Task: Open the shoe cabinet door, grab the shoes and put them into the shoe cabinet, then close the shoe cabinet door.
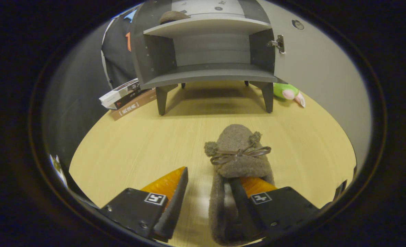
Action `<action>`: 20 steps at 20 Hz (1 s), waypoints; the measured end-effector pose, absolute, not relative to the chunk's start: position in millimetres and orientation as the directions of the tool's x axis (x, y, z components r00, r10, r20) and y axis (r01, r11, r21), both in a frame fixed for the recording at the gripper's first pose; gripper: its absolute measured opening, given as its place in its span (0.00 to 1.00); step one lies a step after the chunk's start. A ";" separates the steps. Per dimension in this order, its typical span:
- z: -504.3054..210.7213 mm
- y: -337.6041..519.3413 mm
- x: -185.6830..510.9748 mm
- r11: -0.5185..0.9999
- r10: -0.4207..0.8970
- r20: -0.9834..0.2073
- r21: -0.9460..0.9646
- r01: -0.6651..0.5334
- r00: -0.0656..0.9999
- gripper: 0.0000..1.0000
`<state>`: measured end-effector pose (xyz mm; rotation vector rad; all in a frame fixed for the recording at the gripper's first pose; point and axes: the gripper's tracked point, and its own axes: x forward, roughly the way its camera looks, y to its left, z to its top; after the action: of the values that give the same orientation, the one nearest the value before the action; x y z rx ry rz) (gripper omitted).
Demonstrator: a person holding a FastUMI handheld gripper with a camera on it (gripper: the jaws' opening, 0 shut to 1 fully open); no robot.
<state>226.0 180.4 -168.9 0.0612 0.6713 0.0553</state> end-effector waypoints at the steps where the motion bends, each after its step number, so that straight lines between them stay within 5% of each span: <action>1: -170.7 175.2 229.7 0.998 0.046 -0.627 0.068 -0.004 0.777 0.55; 4: -175.4 174.2 234.1 0.996 0.051 -0.642 0.087 0.006 0.765 0.13; 5: -171.8 172.3 233.5 0.998 0.040 -0.645 0.068 0.005 0.763 0.08; 20: 49.0 194.8 202.6 0.990 0.138 -0.404 0.045 -0.132 0.904 0.05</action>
<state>202.6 194.8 49.0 0.0168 0.4187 0.1395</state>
